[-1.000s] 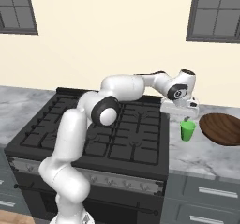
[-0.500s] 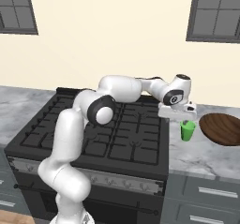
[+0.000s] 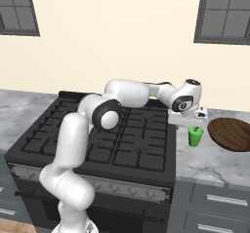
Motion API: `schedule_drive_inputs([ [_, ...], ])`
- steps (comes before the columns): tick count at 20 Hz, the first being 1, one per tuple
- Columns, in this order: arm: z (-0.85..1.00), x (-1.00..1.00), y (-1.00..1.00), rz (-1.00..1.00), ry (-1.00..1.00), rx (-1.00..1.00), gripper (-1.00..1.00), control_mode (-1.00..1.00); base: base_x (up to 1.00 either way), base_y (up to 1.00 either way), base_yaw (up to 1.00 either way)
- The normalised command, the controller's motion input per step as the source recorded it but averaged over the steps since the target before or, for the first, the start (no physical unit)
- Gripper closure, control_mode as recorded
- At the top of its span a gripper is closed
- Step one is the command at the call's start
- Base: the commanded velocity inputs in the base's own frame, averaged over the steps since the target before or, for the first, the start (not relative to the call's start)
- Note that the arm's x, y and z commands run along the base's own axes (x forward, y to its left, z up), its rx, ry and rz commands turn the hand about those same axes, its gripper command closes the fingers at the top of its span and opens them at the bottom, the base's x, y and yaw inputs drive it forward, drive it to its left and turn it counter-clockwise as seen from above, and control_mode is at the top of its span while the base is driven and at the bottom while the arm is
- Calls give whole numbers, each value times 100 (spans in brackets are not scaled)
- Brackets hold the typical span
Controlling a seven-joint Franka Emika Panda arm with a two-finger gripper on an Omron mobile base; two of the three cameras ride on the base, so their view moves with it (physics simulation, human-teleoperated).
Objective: Pick the cup and bowl from the counter and place them on the counter next to the sink.
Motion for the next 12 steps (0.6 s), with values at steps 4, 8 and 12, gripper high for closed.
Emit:
schedule_drive_inputs([
  [4,0,0,0,0,0,0,-100,-100,0,0,0],
  [8,-6,0,0,0,0,0,-100,-100,0,0,0],
  [12,-13,0,0,0,0,0,-100,-100,0,0,0],
])
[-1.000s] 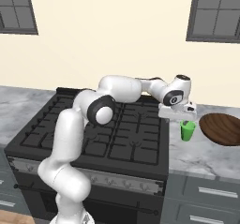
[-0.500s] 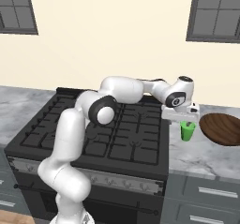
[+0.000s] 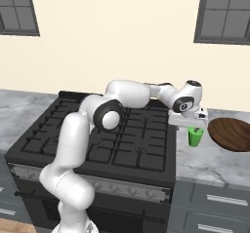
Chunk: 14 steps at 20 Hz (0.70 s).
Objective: Pick the cup and bowl from the counter and place them on the counter next to the sink.
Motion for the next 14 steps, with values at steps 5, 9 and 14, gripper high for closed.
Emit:
schedule_drive_inputs([
  [5,-28,0,0,0,0,0,-100,-100,0,0,0],
  [9,-15,0,0,1,0,0,-100,-100,0,0,0],
  [14,-2,0,0,1,0,0,-100,-100,0,0,0],
])
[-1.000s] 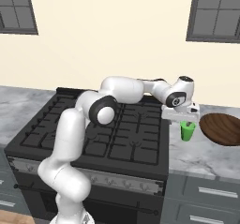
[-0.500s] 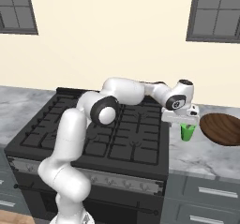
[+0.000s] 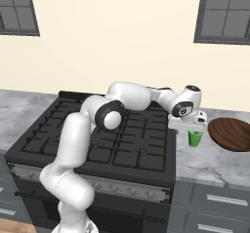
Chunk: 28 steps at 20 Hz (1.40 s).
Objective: Pick the cup and bowl from the counter and place them on the counter next to the sink.
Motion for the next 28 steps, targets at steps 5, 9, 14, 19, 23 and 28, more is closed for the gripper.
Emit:
schedule_drive_inputs([
  [5,0,0,0,0,0,0,100,-100,0,0,0],
  [9,0,0,0,0,0,0,100,-100,0,0,0],
  [14,0,0,0,0,0,0,100,-100,0,0,0],
  [19,10,-27,-3,2,-1,0,100,-100,0,0,0],
  [23,79,-71,8,1,-12,0,100,-100,0,0,0],
  [28,78,-56,12,2,-6,0,100,-100,0,0,0],
])
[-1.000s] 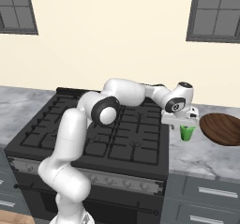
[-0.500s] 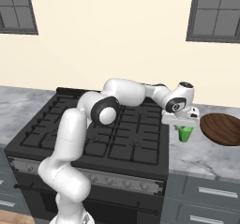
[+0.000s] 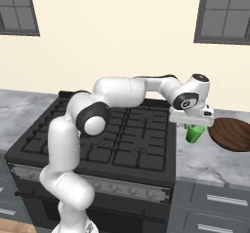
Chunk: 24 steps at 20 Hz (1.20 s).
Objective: Pick the cup and bowl from the counter and place them on the counter next to the sink.
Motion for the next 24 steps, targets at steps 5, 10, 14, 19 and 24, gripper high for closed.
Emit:
schedule_drive_inputs([
  [5,18,-10,18,8,-3,3,100,-100,0,0,0],
  [10,78,-14,56,21,0,-8,100,-100,0,0,0],
  [14,67,-13,73,19,0,-11,100,-100,0,0,0],
  [19,23,-17,95,8,0,-2,100,-100,0,0,0],
  [24,14,-38,97,6,0,-1,100,-100,0,0,0],
])
